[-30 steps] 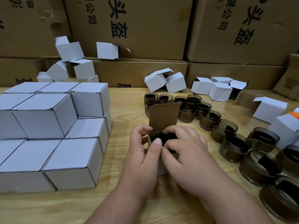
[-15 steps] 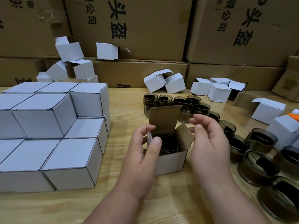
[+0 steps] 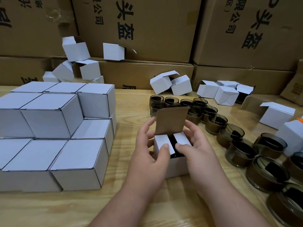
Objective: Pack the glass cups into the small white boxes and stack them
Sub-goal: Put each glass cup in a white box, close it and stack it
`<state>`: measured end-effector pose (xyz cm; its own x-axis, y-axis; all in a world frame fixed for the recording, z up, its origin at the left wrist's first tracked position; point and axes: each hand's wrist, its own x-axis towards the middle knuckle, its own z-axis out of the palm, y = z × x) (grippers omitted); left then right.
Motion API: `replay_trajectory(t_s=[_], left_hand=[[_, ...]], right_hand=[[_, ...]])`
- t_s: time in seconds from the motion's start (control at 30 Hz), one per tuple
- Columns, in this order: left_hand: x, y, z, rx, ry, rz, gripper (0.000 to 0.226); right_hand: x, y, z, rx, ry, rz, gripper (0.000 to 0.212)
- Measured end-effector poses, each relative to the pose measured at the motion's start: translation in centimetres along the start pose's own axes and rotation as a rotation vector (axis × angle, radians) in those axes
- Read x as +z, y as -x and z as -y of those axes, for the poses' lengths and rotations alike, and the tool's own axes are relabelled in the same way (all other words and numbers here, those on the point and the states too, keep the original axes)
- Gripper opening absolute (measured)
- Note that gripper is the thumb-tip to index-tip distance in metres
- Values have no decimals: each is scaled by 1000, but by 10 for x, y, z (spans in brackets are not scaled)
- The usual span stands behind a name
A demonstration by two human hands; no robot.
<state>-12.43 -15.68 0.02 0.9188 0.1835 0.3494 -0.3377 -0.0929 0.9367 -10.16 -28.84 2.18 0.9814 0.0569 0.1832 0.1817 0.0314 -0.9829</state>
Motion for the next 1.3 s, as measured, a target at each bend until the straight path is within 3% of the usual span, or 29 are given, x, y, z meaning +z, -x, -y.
replay_trajectory(t_s=[0.17,0.37,0.5,0.73,0.87,0.97,1.13,1.23,1.3], left_hand=[[0,-1,0,13,-10,-2,63],[0,-1,-1,31,19,-21,48],[0,-2,-1,28,34,-49,40],[3,0,-5,-19,66,-32,19],[4,0,-6,-47,102,-38,23],[3,0,-5,-79,186,-41,26],[-4,-1,3,-147,261,-6,29],[-3,1,1,-124,168,57,20],[-2,2,-2,-49,38,106,26]], right_hand=[[0,-2,1,14,-149,-76,35],[-2,-5,-1,128,-275,-98,42],[-2,-5,-4,33,-139,-89,11],[-5,-5,-5,75,-91,-45,42],[-5,-4,-9,89,-208,-65,32],[-8,-7,-10,128,-290,-34,41],[-13,-8,-12,118,-76,53,35],[-15,-8,-8,119,-72,99,31],[-19,-9,-6,107,-70,127,29]])
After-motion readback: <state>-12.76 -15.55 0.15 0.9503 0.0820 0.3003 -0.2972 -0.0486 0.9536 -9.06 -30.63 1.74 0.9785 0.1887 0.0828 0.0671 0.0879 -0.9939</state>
